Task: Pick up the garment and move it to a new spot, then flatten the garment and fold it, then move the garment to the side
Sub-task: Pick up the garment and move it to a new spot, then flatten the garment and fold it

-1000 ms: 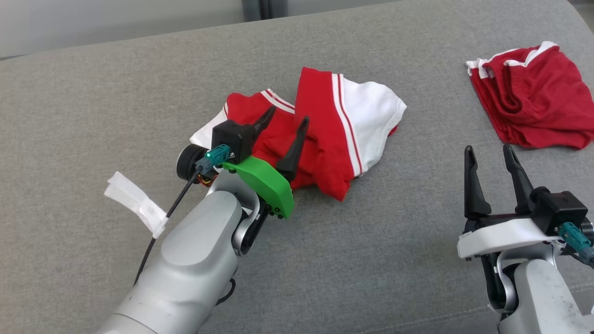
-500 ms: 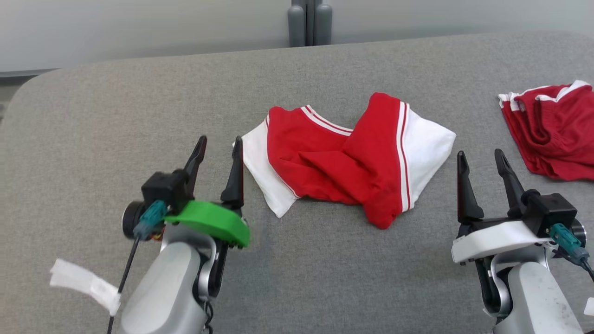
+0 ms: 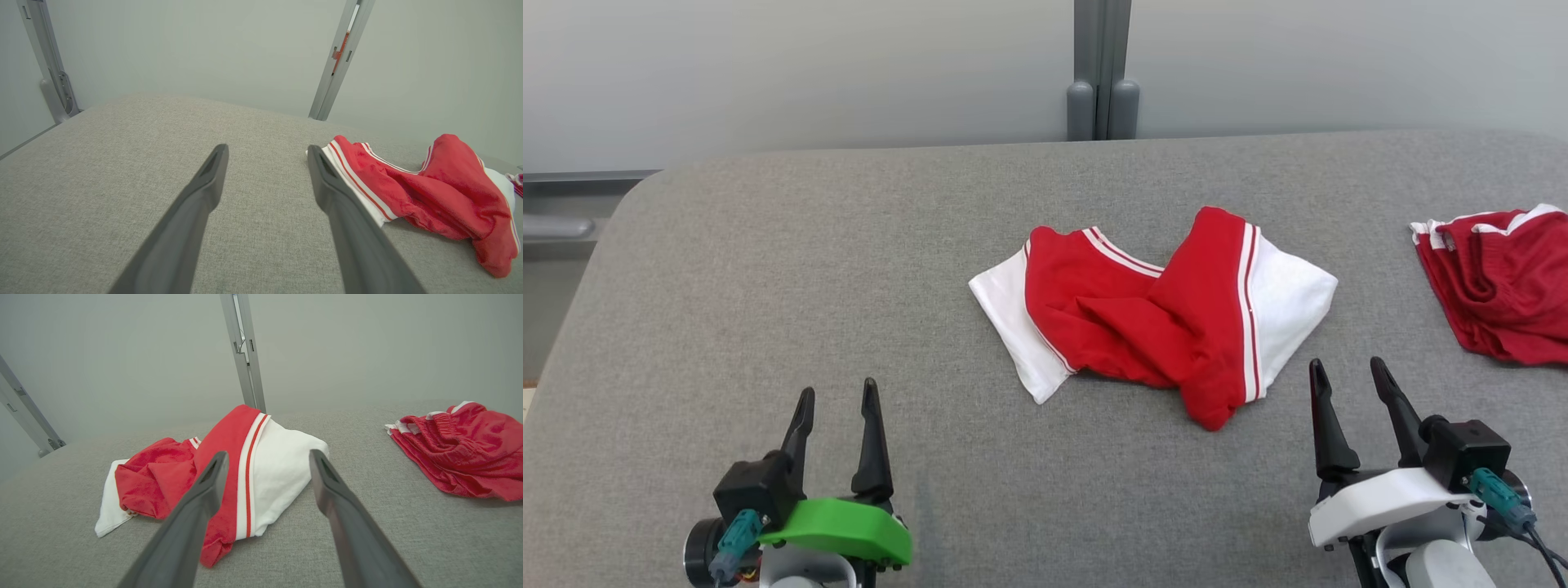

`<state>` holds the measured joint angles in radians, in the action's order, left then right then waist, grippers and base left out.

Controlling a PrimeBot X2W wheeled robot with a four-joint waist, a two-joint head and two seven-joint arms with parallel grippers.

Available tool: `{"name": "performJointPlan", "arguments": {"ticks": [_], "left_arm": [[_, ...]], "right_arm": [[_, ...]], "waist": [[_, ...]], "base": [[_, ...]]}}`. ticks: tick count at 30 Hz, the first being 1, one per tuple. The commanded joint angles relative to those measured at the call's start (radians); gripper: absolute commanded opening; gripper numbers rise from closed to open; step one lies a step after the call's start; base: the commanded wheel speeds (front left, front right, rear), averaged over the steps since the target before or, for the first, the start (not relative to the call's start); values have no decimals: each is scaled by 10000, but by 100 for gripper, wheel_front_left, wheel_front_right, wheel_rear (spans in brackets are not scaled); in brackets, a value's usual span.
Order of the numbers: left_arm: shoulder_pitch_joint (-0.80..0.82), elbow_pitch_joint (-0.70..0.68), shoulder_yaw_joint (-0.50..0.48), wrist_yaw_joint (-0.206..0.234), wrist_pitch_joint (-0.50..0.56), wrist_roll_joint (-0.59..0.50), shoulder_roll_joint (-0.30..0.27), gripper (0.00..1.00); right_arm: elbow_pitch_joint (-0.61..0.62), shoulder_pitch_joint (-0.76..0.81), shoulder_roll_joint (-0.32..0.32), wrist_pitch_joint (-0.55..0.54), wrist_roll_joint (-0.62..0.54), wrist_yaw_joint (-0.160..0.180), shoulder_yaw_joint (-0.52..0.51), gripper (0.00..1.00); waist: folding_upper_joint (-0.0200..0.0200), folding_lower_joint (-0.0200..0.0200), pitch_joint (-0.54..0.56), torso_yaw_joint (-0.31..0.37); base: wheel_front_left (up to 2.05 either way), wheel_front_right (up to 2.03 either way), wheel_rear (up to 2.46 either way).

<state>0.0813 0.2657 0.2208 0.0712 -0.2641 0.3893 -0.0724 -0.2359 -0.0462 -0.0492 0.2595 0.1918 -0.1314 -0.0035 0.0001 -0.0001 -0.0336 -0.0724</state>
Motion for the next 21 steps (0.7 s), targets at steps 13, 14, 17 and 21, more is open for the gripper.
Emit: {"name": "performJointPlan", "arguments": {"ticks": [13,14,17,21], "left_arm": [[-553,-92,-235,-324,0,-445,175,100],[-542,-78,-242,-348,0,-444,180,100],[-517,-27,-261,-380,0,-477,189,100],[-465,12,-288,-434,0,-517,201,100]], "right_arm": [[66,331,-24,68,40,15,221,100],[73,340,-24,67,31,15,204,100],[87,361,-24,67,34,15,188,100],[93,362,-24,68,32,15,165,100]], "waist": [[-1,1,319,11],[-1,1,318,9],[-1,1,314,7],[-1,1,300,-14]], "base": [[0,0,0],[0,0,0],[0,0,0],[0,0,0]]}}
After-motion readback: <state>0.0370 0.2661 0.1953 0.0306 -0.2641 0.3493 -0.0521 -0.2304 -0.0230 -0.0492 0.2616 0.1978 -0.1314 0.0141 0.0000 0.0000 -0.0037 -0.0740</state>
